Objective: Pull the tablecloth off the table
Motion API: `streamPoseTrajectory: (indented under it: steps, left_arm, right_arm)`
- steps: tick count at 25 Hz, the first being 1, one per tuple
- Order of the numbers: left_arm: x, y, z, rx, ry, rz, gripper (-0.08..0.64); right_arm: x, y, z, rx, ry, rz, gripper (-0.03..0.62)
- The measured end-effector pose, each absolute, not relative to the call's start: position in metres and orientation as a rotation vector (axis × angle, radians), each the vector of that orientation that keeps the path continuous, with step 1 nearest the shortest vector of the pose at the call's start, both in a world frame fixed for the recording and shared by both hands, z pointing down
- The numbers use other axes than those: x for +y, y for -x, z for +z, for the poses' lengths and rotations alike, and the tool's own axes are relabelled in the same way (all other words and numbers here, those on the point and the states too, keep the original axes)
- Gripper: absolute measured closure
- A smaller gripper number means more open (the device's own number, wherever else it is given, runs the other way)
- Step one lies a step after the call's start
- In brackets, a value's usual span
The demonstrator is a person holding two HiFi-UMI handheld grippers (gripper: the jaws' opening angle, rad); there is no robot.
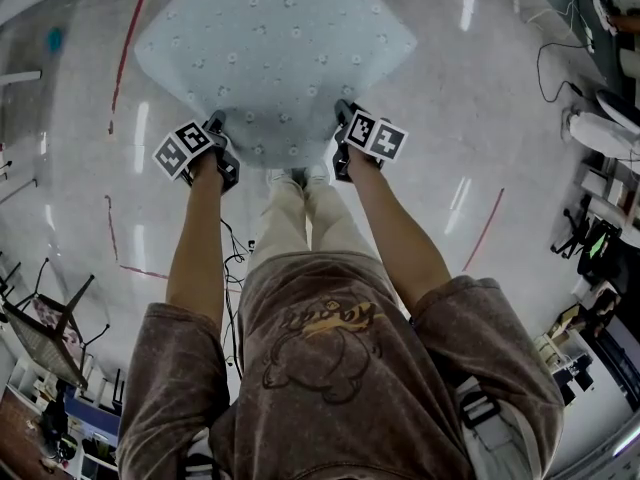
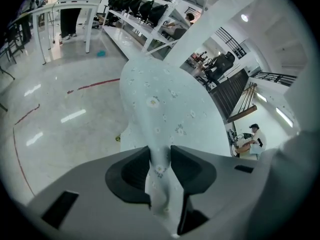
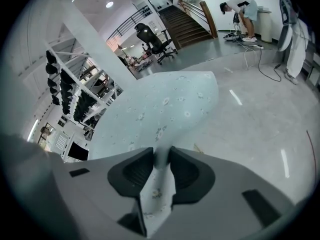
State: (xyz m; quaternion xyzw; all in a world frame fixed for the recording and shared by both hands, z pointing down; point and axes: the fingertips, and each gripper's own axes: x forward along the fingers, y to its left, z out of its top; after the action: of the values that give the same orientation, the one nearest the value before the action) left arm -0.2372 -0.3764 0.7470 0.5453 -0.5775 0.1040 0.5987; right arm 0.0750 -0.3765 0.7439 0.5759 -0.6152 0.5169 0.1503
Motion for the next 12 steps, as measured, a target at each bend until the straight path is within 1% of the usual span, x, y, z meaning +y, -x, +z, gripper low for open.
streamPoseTrajectory:
  steps: [5,12]
  left_arm:
    - [-0.373,0.232,0.735,-1.336,-1.287,0.231,0.437]
    - [-0.370,0.229,0.713,-1.351,-1.343,0.230,0.465]
  right_arm:
    - [-0.377,-0.077,0.735,-1.800,-1.665,1.468,0.506]
    - [-0.376,-0.074,0.712,-1.895,-1.637,1.432,0.529]
